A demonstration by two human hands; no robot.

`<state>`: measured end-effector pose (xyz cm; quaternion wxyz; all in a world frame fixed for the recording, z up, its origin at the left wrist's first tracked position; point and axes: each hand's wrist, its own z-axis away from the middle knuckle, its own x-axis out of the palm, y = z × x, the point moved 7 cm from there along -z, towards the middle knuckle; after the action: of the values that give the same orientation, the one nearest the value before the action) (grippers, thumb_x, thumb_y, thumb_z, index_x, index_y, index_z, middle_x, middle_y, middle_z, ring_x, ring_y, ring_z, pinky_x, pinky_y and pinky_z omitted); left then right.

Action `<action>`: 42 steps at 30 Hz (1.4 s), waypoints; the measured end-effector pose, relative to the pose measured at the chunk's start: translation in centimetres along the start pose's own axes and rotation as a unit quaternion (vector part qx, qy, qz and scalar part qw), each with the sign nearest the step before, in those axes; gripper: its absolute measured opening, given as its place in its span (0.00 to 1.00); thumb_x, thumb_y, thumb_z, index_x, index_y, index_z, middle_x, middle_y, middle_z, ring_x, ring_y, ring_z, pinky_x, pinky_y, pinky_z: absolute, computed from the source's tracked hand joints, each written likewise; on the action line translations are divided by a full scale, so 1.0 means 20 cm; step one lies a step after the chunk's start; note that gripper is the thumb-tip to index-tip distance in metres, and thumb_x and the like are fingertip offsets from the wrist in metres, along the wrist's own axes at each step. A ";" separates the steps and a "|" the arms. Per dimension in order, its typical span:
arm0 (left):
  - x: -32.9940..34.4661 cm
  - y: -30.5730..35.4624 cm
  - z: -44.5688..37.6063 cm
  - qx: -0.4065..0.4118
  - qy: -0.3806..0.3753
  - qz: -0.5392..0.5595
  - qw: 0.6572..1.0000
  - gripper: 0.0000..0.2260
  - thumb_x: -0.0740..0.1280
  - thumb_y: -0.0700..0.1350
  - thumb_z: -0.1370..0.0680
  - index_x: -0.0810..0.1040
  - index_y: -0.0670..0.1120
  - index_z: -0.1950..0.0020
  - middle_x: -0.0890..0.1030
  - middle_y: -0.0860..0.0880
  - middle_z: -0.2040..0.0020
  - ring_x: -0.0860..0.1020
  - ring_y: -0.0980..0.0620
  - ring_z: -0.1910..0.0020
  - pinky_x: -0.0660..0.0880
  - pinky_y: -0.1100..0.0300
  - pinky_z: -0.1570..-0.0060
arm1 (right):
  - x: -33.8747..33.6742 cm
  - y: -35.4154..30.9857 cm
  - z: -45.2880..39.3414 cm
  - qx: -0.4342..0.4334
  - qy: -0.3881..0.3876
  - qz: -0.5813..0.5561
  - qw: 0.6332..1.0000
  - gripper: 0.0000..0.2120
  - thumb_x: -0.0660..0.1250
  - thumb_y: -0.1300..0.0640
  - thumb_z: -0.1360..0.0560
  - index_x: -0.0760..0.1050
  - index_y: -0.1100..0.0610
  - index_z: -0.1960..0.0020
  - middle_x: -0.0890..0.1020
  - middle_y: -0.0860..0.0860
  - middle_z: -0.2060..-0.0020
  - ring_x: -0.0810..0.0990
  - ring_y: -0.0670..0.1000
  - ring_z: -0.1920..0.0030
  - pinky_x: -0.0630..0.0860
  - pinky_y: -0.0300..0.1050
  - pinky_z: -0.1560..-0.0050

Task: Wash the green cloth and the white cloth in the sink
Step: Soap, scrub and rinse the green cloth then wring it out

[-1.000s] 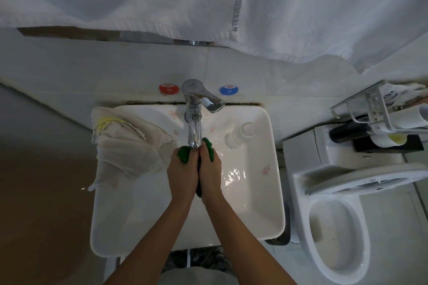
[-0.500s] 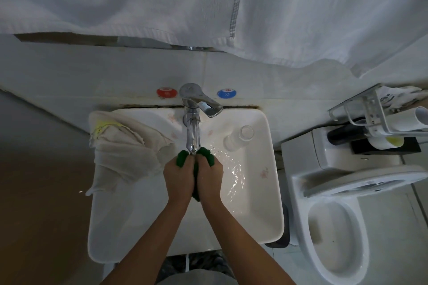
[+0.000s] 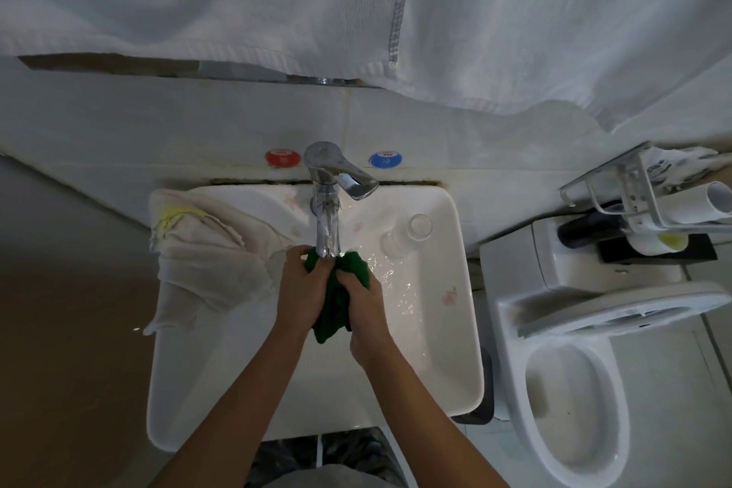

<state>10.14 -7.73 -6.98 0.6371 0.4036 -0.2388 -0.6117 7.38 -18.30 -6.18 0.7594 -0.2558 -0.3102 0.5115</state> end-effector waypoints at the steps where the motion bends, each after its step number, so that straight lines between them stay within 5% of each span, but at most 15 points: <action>1: -0.01 0.01 0.01 0.017 0.023 -0.021 0.999 0.16 0.67 0.52 0.24 0.70 0.45 0.41 0.78 0.43 0.49 0.80 0.49 0.53 0.77 0.53 0.53 | 0.00 -0.01 0.00 -0.016 0.016 0.001 1.000 0.06 0.63 0.65 0.23 0.76 0.56 0.53 0.80 0.54 0.59 0.79 0.51 0.57 0.77 0.42 0.56; 4: 0.01 0.04 0.09 0.090 0.062 -0.061 0.992 0.15 0.64 0.55 0.23 0.71 0.49 0.41 0.75 0.46 0.47 0.77 0.51 0.51 0.76 0.53 0.52 | -0.02 -0.03 0.00 -0.071 0.071 -0.008 0.995 0.09 0.63 0.67 0.24 0.77 0.55 0.49 0.82 0.54 0.56 0.81 0.50 0.55 0.80 0.43 0.53; 7: 0.04 0.04 0.17 0.134 0.059 -0.082 0.986 0.18 0.60 0.57 0.23 0.71 0.52 0.36 0.74 0.50 0.44 0.75 0.58 0.50 0.75 0.56 0.50 | -0.01 -0.05 -0.01 -0.102 0.082 0.018 0.991 0.16 0.62 0.67 0.23 0.75 0.53 0.39 0.81 0.47 0.50 0.80 0.44 0.50 0.78 0.34 0.51; 11: 0.02 -0.03 0.15 0.069 0.079 -0.075 0.992 0.25 0.56 0.72 0.30 0.74 0.56 0.45 0.79 0.47 0.51 0.81 0.53 0.57 0.80 0.48 0.56 | 0.03 0.00 0.00 -0.072 0.031 0.003 0.997 0.07 0.64 0.53 0.23 0.78 0.54 0.56 0.80 0.51 0.62 0.80 0.51 0.56 0.77 0.48 0.53; 15: 0.01 -0.01 0.19 0.051 0.108 -0.055 0.991 0.14 0.62 0.59 0.23 0.75 0.49 0.56 0.80 0.50 0.61 0.79 0.53 0.62 0.78 0.53 0.59 | 0.02 0.03 0.01 -0.063 0.081 0.033 0.994 0.24 0.62 0.36 0.28 0.76 0.57 0.64 0.77 0.55 0.68 0.77 0.52 0.64 0.75 0.51 0.60; 20: -0.01 0.00 0.20 0.029 0.134 0.003 0.991 0.12 0.66 0.46 0.24 0.76 0.46 0.66 0.78 0.50 0.70 0.76 0.52 0.70 0.72 0.59 0.68 | -0.01 0.02 -0.01 -0.067 0.110 0.057 0.990 0.12 0.66 0.52 0.31 0.71 0.55 0.71 0.72 0.52 0.73 0.72 0.51 0.69 0.71 0.50 0.65; 24: -0.03 0.03 0.16 0.049 0.134 0.019 0.990 0.16 0.65 0.40 0.24 0.72 0.46 0.73 0.73 0.49 0.75 0.72 0.51 0.74 0.72 0.58 0.70 | 0.01 -0.03 -0.03 -0.113 0.116 0.109 0.981 0.13 0.63 0.60 0.26 0.70 0.56 0.70 0.71 0.52 0.74 0.70 0.50 0.70 0.68 0.46 0.67; 27: -0.04 0.06 0.14 0.074 0.134 0.003 0.988 0.14 0.65 0.41 0.23 0.72 0.46 0.70 0.73 0.49 0.74 0.72 0.52 0.74 0.70 0.59 0.70 | 0.04 -0.02 -0.05 -0.106 0.111 0.109 0.982 0.07 0.63 0.58 0.23 0.72 0.60 0.58 0.76 0.51 0.68 0.75 0.49 0.66 0.75 0.49 0.63; 30: -0.06 0.04 0.10 0.073 0.126 0.031 0.989 0.07 0.64 0.43 0.22 0.75 0.44 0.59 0.78 0.45 0.64 0.77 0.50 0.65 0.75 0.56 0.63 | 0.08 0.01 -0.07 -0.034 0.054 0.075 0.995 0.08 0.63 0.55 0.22 0.71 0.56 0.43 0.80 0.51 0.55 0.81 0.51 0.53 0.80 0.53 0.47; 33: -0.06 0.02 0.08 0.064 0.106 0.059 0.991 0.04 0.66 0.43 0.22 0.75 0.43 0.50 0.79 0.42 0.53 0.80 0.45 0.54 0.79 0.51 0.53 | 0.09 0.01 -0.07 0.029 0.003 0.062 0.998 0.08 0.63 0.51 0.22 0.76 0.53 0.47 0.82 0.55 0.48 0.81 0.55 0.46 0.79 0.55 0.42; 37: -0.03 0.05 0.12 0.077 0.056 0.096 0.991 0.07 0.63 0.33 0.24 0.74 0.42 0.48 0.77 0.40 0.51 0.78 0.43 0.51 0.79 0.50 0.50 | 0.03 0.01 -0.09 0.040 0.006 0.148 0.988 0.14 0.61 0.39 0.24 0.77 0.47 0.49 0.82 0.52 0.49 0.81 0.52 0.48 0.78 0.56 0.40; 42: 0.01 0.04 0.14 0.066 -0.016 0.130 0.989 0.10 0.63 0.36 0.23 0.75 0.48 0.45 0.77 0.43 0.46 0.79 0.46 0.47 0.78 0.49 0.45 | 0.00 -0.05 -0.08 -0.078 0.064 0.176 0.979 0.08 0.64 0.53 0.23 0.78 0.52 0.46 0.83 0.51 0.51 0.81 0.51 0.49 0.78 0.56 0.41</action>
<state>8.34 -8.53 -4.85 0.6794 0.4004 -0.3395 -0.5127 9.18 -18.74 -6.55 0.6536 -0.3966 -0.2502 0.5941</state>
